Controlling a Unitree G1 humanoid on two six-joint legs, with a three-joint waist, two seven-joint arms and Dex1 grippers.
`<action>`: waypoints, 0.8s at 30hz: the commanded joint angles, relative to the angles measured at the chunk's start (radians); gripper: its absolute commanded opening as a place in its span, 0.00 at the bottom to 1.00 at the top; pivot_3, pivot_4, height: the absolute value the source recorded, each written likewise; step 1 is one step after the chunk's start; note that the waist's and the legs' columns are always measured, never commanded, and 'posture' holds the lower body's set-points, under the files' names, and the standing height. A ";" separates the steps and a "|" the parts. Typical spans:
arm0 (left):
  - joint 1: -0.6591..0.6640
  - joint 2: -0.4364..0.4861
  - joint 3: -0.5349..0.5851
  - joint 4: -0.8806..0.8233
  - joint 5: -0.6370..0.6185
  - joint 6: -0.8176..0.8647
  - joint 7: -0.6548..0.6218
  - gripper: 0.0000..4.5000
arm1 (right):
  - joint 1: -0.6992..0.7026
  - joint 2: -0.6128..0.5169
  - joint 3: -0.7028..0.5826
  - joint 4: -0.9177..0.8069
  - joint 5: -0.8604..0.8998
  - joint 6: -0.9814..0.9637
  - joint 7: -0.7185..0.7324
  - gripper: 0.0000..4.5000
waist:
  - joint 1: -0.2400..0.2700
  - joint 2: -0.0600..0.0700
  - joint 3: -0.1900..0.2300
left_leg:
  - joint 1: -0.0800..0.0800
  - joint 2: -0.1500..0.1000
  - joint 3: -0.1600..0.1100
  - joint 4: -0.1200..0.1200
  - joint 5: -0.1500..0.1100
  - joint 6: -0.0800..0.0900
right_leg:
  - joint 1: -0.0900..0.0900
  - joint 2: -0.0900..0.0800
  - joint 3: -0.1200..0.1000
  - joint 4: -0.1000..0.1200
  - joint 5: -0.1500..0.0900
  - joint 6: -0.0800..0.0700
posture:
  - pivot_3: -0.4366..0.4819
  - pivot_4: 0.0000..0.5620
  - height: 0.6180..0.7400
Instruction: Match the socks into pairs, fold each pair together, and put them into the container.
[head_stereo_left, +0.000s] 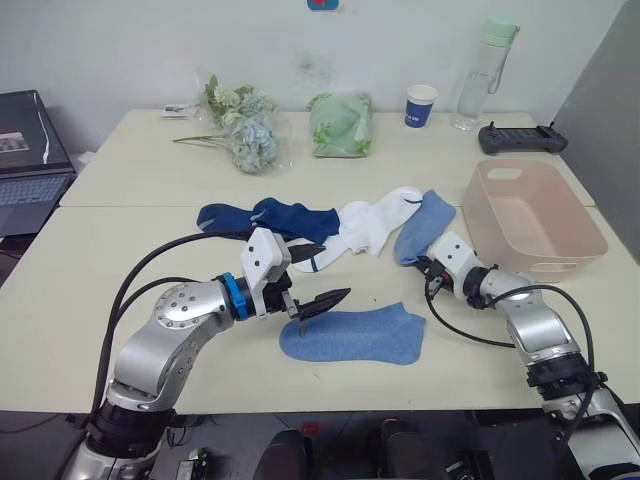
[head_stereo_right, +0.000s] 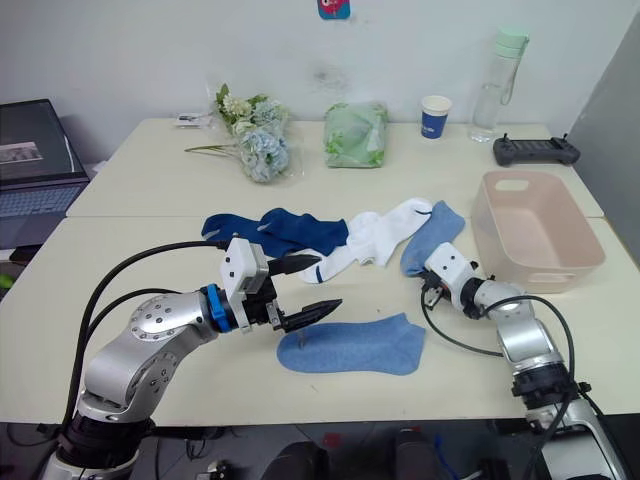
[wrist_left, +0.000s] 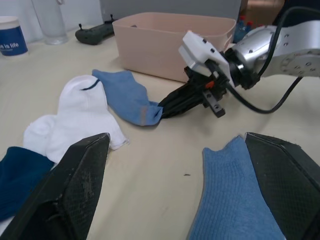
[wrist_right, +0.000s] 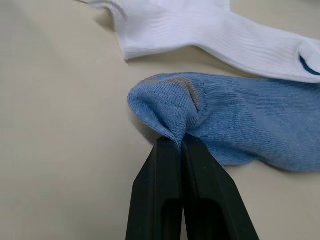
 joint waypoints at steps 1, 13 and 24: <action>0.009 0.026 0.023 -0.006 -0.009 0.003 -0.018 1.00 | 0.003 -0.025 0.009 -0.194 0.060 0.139 0.058 0.00 | 0.000 0.000 0.000 | 0.000 0.000 0.000 0.000 0.000 0.000 | 0.000 0.000 0.000 0.000 0.000 0.000 | 0.48 0.27 1.00; 0.071 0.095 0.061 -0.047 -0.113 0.148 -0.053 1.00 | -0.055 0.003 0.112 -0.464 0.179 0.518 0.072 0.00 | 0.000 0.000 0.000 | -0.001 0.000 -0.002 0.000 0.000 0.000 | 0.000 0.000 -0.002 -0.001 0.000 0.000 | 0.48 0.27 1.00; 0.086 -0.093 0.225 -0.018 -0.513 0.551 0.229 1.00 | -0.077 0.042 0.165 -0.423 0.180 0.512 0.044 0.00 | 0.004 0.000 0.000 | -0.002 -0.001 -0.003 0.000 0.000 0.000 | 0.000 -0.001 -0.002 -0.002 0.000 0.000 | 0.48 0.27 1.00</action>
